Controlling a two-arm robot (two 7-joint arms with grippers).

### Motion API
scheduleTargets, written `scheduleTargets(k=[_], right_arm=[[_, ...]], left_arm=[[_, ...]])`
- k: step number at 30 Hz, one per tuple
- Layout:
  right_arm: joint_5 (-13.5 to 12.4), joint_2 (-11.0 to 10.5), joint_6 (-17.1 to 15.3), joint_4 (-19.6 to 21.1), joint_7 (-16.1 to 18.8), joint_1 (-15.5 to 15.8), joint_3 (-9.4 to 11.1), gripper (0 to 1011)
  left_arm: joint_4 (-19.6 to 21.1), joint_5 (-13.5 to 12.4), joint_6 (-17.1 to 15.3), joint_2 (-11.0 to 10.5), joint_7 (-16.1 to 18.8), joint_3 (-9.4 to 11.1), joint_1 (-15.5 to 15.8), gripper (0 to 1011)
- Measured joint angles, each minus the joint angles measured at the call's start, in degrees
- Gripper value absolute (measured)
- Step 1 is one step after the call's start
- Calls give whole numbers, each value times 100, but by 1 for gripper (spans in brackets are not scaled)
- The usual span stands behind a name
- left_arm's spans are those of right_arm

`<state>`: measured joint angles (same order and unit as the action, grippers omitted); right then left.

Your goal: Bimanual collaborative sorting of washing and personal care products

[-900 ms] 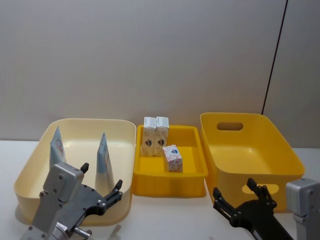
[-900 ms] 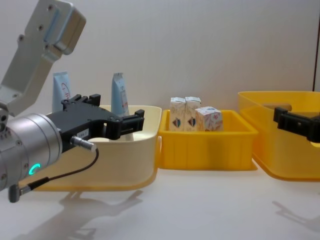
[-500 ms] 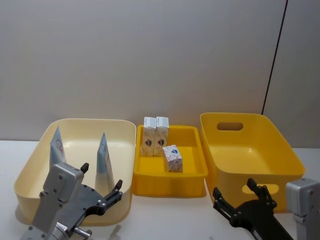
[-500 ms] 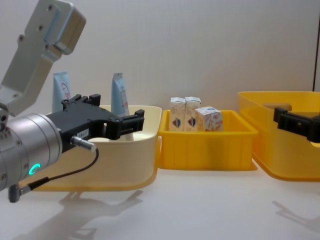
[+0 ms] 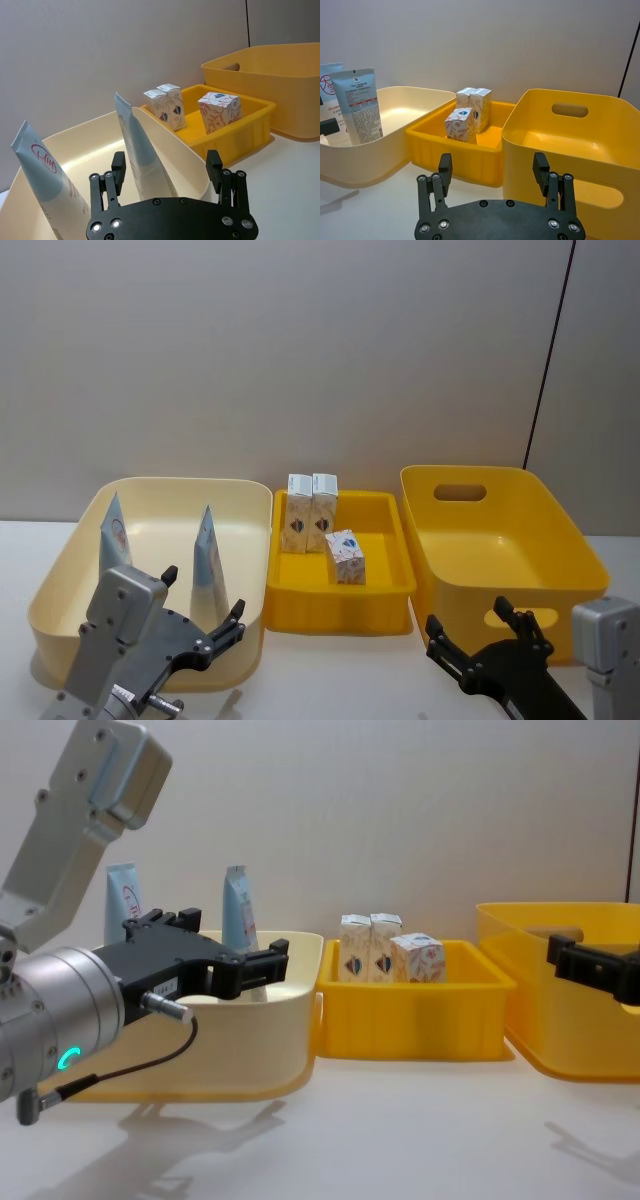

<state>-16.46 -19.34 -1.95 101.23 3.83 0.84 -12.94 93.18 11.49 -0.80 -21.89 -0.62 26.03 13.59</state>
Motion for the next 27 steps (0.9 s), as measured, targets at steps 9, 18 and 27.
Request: scheduleTargets(k=[9,18,27], right_arm=[[0,0,0,0,0,0,0,1001],[0,0,0,0,0,0,0,1001],[0,0,0,0,0,0,0,1001]], left_arm=[[0,-1,0,0,0,0,0,1000],[0,0,0,0,0,0,0,999],[0,-1,0,0,0,0,0,1000]])
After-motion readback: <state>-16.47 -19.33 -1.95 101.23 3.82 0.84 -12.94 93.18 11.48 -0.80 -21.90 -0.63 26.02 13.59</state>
